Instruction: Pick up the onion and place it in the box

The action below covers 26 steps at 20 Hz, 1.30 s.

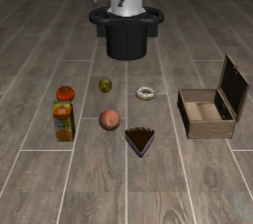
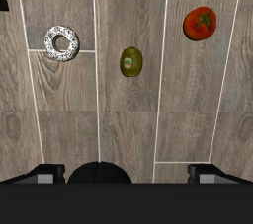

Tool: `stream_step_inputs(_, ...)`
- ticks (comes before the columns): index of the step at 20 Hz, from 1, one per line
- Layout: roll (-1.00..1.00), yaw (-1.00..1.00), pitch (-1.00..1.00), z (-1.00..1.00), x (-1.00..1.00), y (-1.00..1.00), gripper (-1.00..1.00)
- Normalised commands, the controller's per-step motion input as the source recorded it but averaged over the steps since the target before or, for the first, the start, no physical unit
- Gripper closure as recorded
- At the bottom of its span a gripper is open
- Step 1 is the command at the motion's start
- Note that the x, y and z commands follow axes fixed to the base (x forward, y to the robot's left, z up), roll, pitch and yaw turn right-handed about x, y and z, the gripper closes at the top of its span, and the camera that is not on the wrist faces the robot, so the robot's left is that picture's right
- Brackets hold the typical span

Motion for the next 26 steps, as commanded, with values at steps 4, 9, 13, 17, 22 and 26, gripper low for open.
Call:
stream_step_inputs(4, 0.00, 0.00, 0.00, 0.00, 1.00, 0.00, -1.00)
stream_step_inputs(9, 0.00, 0.00, 0.00, 0.00, 1.00, 0.00, -1.00)
stream_step_inputs(13, 0.00, 0.00, 0.00, 0.00, 1.00, 0.00, -1.00)
stream_step_inputs(17, 0.00, 0.00, 0.00, 0.00, 1.00, 0.00, -1.00)
stream_step_inputs(22, 0.00, 0.00, 0.00, 0.00, 1.00, 0.00, -1.00)
stream_step_inputs(26, 0.00, 0.00, 0.00, 0.00, 1.00, 0.00, -1.00)
